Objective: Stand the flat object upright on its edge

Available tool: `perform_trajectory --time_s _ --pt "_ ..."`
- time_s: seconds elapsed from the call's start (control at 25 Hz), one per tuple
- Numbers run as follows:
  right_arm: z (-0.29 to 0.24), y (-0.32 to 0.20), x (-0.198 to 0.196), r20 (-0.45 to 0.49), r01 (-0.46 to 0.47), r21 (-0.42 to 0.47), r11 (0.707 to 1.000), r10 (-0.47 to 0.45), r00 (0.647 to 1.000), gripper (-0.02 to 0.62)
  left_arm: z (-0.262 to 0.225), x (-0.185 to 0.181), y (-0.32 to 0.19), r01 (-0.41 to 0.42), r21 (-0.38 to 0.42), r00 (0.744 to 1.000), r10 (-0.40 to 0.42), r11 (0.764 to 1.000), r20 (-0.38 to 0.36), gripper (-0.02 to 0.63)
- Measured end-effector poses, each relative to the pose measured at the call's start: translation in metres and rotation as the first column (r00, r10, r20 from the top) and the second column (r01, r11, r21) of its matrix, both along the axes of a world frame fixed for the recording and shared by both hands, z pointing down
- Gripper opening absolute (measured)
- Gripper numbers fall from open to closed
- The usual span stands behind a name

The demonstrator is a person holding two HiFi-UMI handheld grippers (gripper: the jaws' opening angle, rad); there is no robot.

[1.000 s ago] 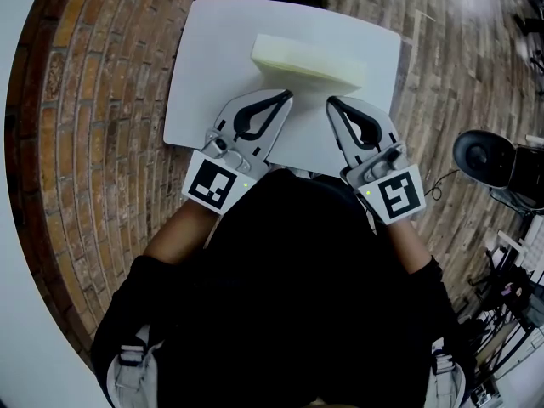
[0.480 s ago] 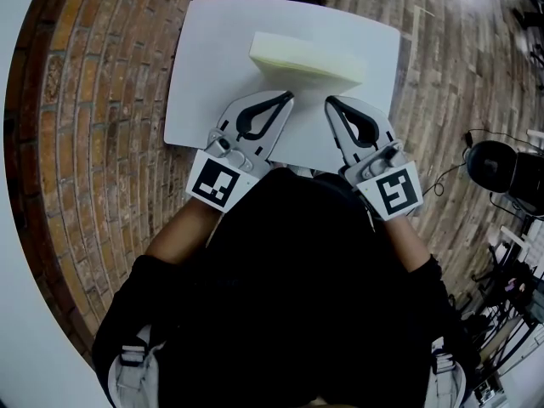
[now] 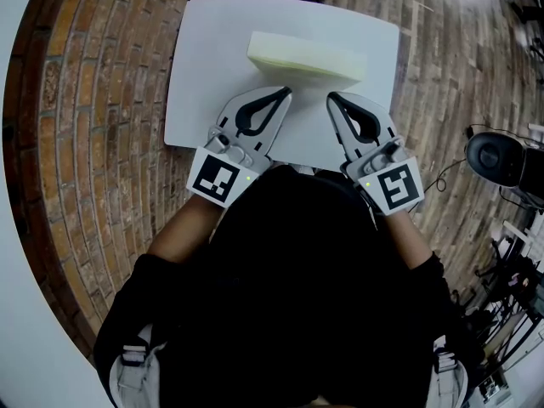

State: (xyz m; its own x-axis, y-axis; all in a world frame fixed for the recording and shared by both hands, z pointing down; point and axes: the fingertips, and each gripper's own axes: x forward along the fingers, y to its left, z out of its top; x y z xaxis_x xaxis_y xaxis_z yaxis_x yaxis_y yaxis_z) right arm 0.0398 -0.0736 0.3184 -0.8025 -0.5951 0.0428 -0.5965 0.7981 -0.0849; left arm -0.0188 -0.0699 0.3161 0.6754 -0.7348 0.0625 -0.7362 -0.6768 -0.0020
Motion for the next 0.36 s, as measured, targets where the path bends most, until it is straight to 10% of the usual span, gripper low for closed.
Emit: perform_trajectory --time_s 0.36 --pt "0.0008 -0.005 0.0001 -0.004 -0.004 0.001 1.0 0.004 1.0 0.006 0.0003 -0.0015 -0.0047 0.002 0.006 1.0 -0.002 1.0 0.004 0.02"
